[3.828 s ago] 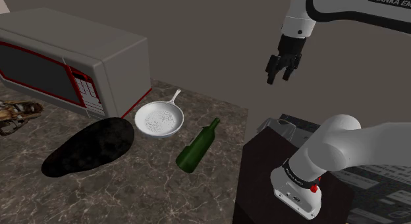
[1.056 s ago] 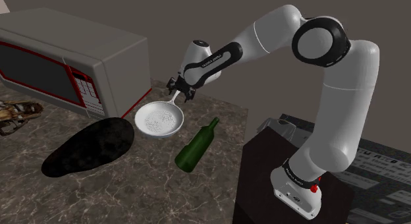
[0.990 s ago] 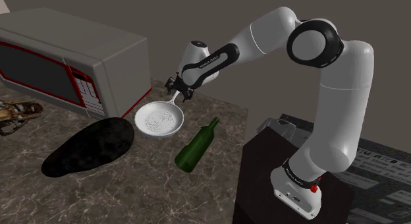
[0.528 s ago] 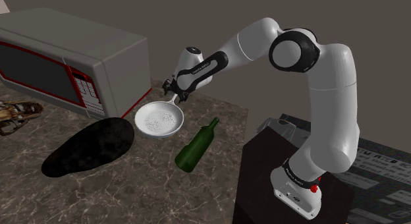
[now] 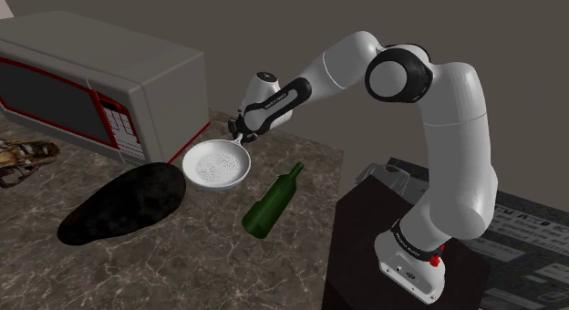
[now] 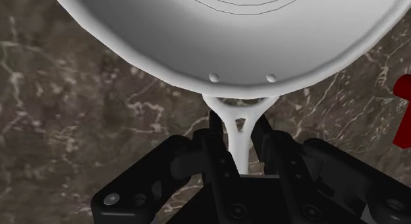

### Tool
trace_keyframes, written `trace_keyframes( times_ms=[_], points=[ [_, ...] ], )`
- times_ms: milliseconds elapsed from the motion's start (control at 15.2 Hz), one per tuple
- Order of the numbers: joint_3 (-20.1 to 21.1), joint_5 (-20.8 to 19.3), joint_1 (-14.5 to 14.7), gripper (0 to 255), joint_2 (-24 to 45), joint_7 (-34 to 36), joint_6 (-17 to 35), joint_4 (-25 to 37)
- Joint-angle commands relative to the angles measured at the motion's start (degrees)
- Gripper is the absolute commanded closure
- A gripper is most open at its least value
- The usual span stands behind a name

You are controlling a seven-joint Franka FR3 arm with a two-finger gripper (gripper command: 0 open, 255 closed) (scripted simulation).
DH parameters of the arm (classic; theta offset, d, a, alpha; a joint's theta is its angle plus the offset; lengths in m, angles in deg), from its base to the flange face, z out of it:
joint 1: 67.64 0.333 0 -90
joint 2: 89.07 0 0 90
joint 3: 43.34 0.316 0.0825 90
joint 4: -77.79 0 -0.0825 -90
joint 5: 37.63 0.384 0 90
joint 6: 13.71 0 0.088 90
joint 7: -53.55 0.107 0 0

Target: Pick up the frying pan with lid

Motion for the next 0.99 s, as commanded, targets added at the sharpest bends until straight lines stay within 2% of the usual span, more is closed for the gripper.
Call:
trace_keyframes(
  times_ms=[0, 396, 924],
  points=[
    [0.0, 0.0, 0.0, 255, 0.03, 0.0, 0.01, 0.03],
    [0.01, 0.01, 0.02, 255, -0.13, 0.02, 0.11, -0.22],
    [0.28, 0.24, -0.24, 255, -4.85, 0.19, -3.85, -0.98]
  ],
)
